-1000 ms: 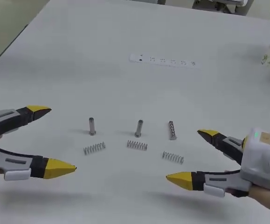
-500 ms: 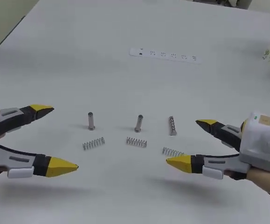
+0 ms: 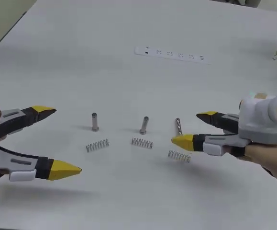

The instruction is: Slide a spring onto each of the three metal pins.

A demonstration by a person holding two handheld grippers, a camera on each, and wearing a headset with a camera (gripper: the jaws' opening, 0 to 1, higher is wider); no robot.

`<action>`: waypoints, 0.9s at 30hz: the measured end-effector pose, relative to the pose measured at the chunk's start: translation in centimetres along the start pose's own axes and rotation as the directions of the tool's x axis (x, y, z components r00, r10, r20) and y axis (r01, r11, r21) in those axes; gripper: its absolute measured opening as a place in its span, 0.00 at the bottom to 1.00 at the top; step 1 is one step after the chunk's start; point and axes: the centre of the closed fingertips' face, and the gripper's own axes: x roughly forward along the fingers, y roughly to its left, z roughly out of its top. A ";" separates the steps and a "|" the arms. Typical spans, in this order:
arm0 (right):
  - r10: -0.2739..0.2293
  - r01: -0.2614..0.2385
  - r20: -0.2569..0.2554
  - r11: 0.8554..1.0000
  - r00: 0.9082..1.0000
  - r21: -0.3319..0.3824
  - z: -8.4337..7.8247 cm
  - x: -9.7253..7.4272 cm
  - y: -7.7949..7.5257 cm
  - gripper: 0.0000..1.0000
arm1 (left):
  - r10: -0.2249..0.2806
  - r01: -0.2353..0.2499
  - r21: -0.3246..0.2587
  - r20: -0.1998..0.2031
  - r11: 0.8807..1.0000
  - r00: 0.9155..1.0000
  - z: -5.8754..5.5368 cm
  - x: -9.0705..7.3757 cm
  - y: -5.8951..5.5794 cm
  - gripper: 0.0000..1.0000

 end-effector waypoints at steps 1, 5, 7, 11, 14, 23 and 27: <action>-0.006 0.006 -0.007 1.000 1.000 0.001 0.0 0.1 -0.2 0.67 | 0.000 0.000 0.001 -0.003 1.000 1.000 -0.1 0.0 0.0 0.98; -0.014 0.016 -0.047 0.999 0.999 0.044 -0.1 0.5 -0.9 0.52 | 0.001 -0.001 -0.002 0.000 1.000 1.000 -0.1 -0.1 0.0 0.98; -0.024 0.028 -0.053 0.998 0.998 0.063 0.0 0.8 -1.3 0.49 | 0.002 -0.002 -0.005 0.006 1.000 1.000 0.0 -0.1 0.0 0.98; -0.051 0.060 -0.090 0.994 0.995 0.097 -0.3 1.5 -2.3 0.42 | 0.001 -0.001 -0.003 0.001 1.000 1.000 -0.1 0.0 0.0 0.98; -0.063 0.078 -0.113 0.989 0.992 0.125 -0.4 2.0 -2.9 0.38 | 0.002 -0.002 -0.004 0.002 1.000 1.000 -0.1 0.0 0.0 0.98; -0.103 0.142 -0.196 0.971 0.975 0.191 -1.3 3.7 -4.4 0.27 | 0.007 -0.007 -0.007 -0.003 1.000 1.000 -0.1 -0.1 0.1 0.98; -0.125 0.176 -0.239 0.962 0.963 0.207 -2.0 4.1 -5.0 0.24 | 0.012 -0.012 -0.009 0.001 1.000 1.000 -0.1 -0.1 0.3 0.98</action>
